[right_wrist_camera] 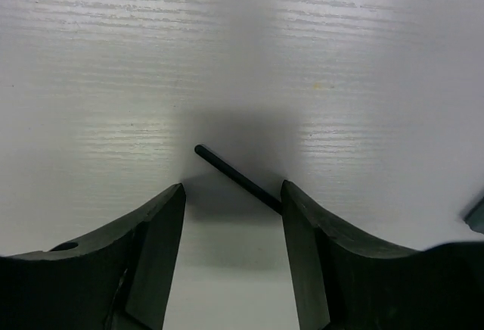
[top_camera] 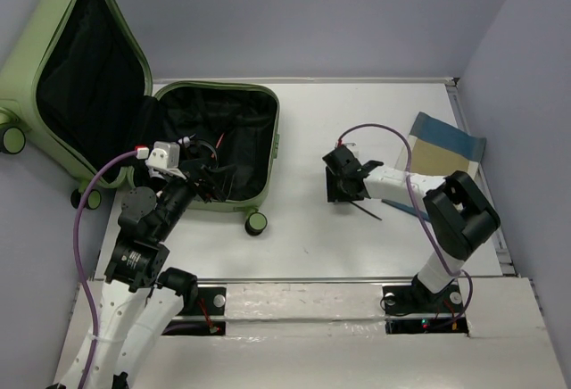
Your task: Pack the luggage
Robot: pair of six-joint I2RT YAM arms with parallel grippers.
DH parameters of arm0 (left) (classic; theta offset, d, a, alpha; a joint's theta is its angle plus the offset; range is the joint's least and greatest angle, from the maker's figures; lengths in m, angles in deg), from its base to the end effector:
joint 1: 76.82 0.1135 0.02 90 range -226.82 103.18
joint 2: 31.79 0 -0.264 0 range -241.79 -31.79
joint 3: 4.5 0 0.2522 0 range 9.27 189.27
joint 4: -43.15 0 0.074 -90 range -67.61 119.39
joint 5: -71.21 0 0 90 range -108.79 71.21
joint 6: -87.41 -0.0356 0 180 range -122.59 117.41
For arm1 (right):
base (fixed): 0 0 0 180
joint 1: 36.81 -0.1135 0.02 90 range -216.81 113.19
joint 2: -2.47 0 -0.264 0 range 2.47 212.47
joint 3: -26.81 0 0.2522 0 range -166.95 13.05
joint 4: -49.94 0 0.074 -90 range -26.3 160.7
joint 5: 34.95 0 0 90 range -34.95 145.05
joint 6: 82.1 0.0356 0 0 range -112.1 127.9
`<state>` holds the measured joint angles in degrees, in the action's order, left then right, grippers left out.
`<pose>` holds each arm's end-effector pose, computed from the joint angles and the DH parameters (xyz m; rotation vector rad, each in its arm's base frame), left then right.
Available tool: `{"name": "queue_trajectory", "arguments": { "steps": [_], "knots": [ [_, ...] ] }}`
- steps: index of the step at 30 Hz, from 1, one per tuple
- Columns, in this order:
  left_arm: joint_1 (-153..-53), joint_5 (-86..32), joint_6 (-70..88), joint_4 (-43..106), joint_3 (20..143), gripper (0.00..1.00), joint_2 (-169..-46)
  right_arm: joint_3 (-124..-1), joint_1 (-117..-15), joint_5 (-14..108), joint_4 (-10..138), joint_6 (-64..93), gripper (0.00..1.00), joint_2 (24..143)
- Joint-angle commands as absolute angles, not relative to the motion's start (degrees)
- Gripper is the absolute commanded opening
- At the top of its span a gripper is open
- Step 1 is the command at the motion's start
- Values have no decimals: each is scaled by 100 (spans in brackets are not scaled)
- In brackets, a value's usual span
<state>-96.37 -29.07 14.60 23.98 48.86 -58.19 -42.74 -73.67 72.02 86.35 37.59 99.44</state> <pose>0.1075 -0.0449 0.3600 0.1808 1.4588 -0.6530 0.2651 0.1858 0.1624 -0.0726 2.6020 0.0073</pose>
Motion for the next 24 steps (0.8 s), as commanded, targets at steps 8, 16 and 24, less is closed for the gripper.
{"name": "queue_trajectory", "arguments": {
  "steps": [8,16,24],
  "knots": [
    [-9677,-2969,1394,2623,5049,99,-5790,-3547,-7021,6674,9604,3716,48,9502],
    [-9677,-2951,1385,2614,5057,99,-5790,-3458,-7021,6322,9631,3681,23,9722],
    [-9685,-2969,1394,2623,5040,99,-5790,-3634,-7021,6252,9209,3549,7,9399]
  ]
}}
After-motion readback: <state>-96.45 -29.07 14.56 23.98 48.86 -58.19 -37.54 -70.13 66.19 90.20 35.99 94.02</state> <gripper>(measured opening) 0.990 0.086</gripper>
